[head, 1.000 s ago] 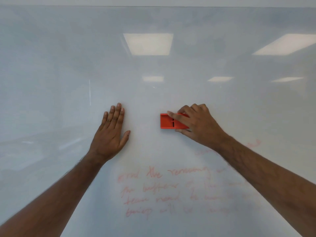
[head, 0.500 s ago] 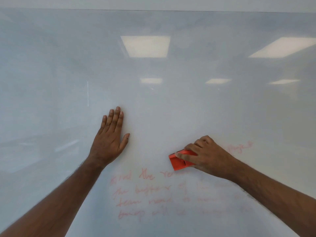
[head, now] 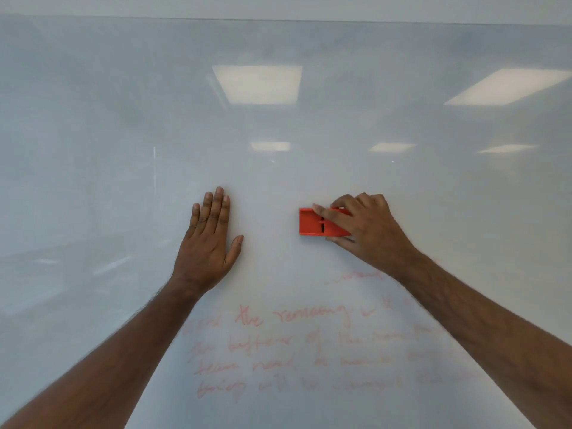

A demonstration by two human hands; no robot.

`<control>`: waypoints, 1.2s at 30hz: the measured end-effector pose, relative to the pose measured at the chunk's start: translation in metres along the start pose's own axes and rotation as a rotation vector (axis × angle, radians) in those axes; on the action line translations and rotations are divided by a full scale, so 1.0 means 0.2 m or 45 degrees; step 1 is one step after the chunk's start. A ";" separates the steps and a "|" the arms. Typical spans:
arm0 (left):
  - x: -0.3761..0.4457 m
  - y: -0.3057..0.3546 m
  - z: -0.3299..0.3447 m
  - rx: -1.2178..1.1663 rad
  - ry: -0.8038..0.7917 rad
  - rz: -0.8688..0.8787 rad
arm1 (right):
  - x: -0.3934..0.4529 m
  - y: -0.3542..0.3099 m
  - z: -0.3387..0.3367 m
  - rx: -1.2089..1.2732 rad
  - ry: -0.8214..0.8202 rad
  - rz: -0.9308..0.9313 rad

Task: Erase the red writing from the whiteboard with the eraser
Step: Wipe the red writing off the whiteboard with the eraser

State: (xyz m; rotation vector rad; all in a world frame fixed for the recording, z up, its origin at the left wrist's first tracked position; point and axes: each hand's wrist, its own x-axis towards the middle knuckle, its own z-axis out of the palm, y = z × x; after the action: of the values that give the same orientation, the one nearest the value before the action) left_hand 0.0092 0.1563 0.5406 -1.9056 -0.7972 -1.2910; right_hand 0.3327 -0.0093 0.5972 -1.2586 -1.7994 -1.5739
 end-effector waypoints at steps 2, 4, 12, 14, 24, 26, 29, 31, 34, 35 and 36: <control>0.01 0.03 0.01 -0.002 0.006 0.002 | -0.01 -0.05 0.02 0.010 0.008 -0.016; 0.02 0.04 0.01 -0.001 0.009 0.014 | -0.06 -0.10 0.05 -0.005 0.005 -0.090; 0.02 0.09 0.02 -0.018 -0.009 -0.030 | -0.39 -0.17 0.12 0.021 -0.123 -0.391; 0.02 0.10 0.01 -0.018 -0.016 -0.038 | -0.44 -0.13 0.11 0.015 -0.154 -0.420; 0.03 0.18 0.02 -0.030 -0.019 -0.062 | -0.43 0.15 0.00 -0.034 -0.113 -0.305; 0.04 0.19 0.03 -0.023 -0.006 -0.058 | -0.37 0.21 -0.02 -0.041 -0.081 -0.221; 0.06 0.21 0.05 -0.015 0.010 -0.043 | -0.27 0.28 -0.05 -0.065 -0.038 -0.082; 0.08 0.23 0.06 -0.012 0.014 -0.034 | -0.21 0.29 -0.05 -0.020 -0.016 0.012; 0.09 0.25 0.07 -0.017 0.017 -0.041 | -0.18 0.26 -0.03 0.026 0.004 0.053; 0.09 0.26 0.07 -0.019 0.015 -0.045 | -0.19 0.24 -0.02 0.033 0.001 0.043; 0.09 0.27 0.07 -0.020 0.011 -0.046 | -0.21 0.22 -0.01 0.031 -0.005 0.019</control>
State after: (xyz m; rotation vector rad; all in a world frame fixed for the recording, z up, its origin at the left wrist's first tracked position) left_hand 0.0648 0.1394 0.5432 -1.9047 -0.8229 -1.3302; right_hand 0.3901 -0.0273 0.5881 -1.2619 -1.8016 -1.5381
